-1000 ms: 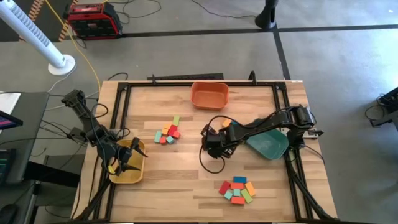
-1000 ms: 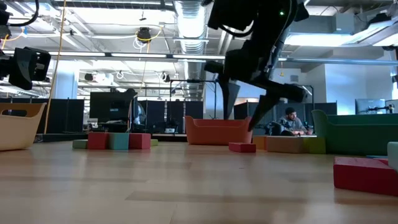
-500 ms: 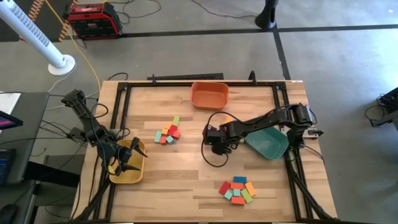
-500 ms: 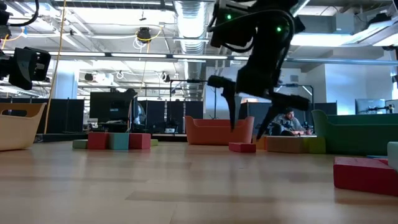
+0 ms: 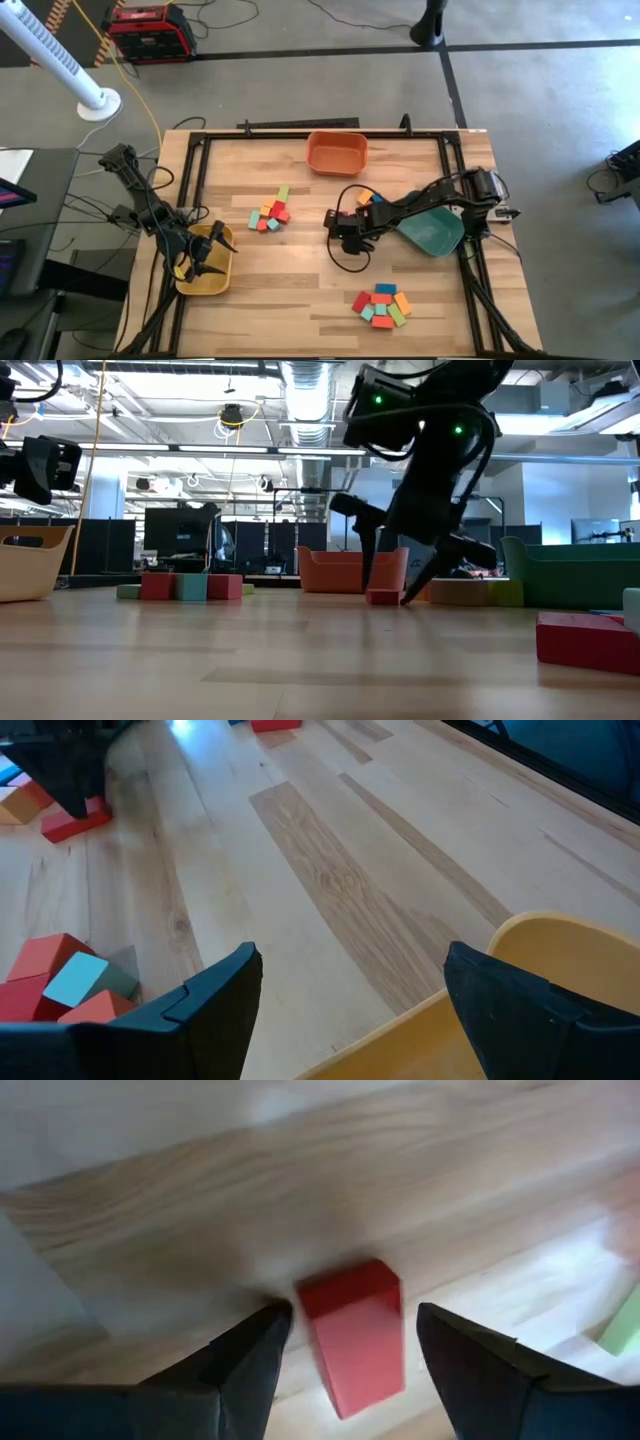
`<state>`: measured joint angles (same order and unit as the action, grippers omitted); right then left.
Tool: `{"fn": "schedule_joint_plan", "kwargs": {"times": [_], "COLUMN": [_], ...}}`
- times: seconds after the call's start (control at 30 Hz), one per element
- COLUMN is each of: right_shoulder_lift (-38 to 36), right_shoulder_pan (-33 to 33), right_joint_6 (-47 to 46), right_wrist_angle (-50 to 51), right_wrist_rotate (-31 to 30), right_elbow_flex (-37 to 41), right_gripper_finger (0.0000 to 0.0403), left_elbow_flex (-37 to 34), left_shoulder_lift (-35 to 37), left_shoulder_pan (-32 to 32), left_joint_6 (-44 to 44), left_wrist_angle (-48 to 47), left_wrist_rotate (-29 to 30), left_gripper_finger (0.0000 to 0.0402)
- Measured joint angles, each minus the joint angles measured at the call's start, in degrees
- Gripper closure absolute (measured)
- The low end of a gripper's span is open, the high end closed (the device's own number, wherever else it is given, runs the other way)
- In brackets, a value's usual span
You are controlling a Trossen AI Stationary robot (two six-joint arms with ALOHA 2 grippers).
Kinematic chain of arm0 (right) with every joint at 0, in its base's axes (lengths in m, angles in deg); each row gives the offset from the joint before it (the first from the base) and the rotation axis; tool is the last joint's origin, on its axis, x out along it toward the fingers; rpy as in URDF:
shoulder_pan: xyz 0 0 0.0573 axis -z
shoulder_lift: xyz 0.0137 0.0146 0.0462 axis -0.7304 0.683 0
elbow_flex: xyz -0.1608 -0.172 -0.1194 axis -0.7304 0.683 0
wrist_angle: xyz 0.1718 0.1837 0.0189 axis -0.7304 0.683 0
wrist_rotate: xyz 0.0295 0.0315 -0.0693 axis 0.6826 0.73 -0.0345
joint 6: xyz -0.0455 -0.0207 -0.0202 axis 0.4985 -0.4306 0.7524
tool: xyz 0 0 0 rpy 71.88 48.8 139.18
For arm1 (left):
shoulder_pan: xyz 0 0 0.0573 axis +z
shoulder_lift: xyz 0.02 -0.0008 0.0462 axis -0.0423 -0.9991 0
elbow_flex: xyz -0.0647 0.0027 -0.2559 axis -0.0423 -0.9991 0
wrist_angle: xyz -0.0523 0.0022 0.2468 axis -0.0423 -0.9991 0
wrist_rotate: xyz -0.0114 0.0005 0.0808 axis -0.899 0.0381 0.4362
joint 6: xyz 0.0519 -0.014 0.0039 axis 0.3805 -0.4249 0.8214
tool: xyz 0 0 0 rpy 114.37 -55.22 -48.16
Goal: Sort blocks by size
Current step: Put the medium red block into the green bin
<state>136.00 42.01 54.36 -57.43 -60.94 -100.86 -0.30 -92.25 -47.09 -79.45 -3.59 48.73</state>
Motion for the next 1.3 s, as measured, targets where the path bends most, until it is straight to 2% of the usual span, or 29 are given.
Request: {"fn": "schedule_joint_plan", "kwargs": {"times": [0.17,0.37,0.5,0.7,0.9,1.1,1.3], "right_shoulder_lift": [2.96,5.31,5.47,5.52,5.35,5.35,3.65], "right_shoulder_pan": [0.07,0.59,1.18,0.84,-0.36,-2.47,-4.11], "right_joint_6": [-0.63,-6.21,-7.75,-8.61,-12.88,-23.31,-44.44], "right_wrist_angle": [0.58,5.77,8.75,10.22,10.68,18.65,34.03], "right_wrist_rotate": [-0.53,0.25,2.57,3.02,2.75,-0.24,-2.03], "right_elbow_flex": [-1.09,-5.39,-7.2,-7.76,-7.9,-13.31,-22.67], "right_gripper_finger": [0.0132,0.0136,0.0166,0.0249,0.0254,0.0254,0.0254], "left_elbow_flex": [0.02,0.02,0.02,0.02,0.02,0.02,0.02], "left_shoulder_lift": [-0.11,-0.11,-0.11,-0.11,-0.12,-0.11,-0.13], "left_shoulder_pan": [0.0,0.0,0.0,0.0,0.0,0.0,0.0], "left_joint_6": [0.0,0.0,0.0,0.0,0.0,0.0,0.0], "left_wrist_angle": [-0.08,-0.02,-0.02,-0.02,-0.03,-0.04,-0.02], "left_wrist_rotate": [0.0,0.02,0.02,0.0,0.02,0.01,0.0], "left_gripper_finger": [0.01,0.01,0.01,0.01,0.01,0.01,0.01]}}
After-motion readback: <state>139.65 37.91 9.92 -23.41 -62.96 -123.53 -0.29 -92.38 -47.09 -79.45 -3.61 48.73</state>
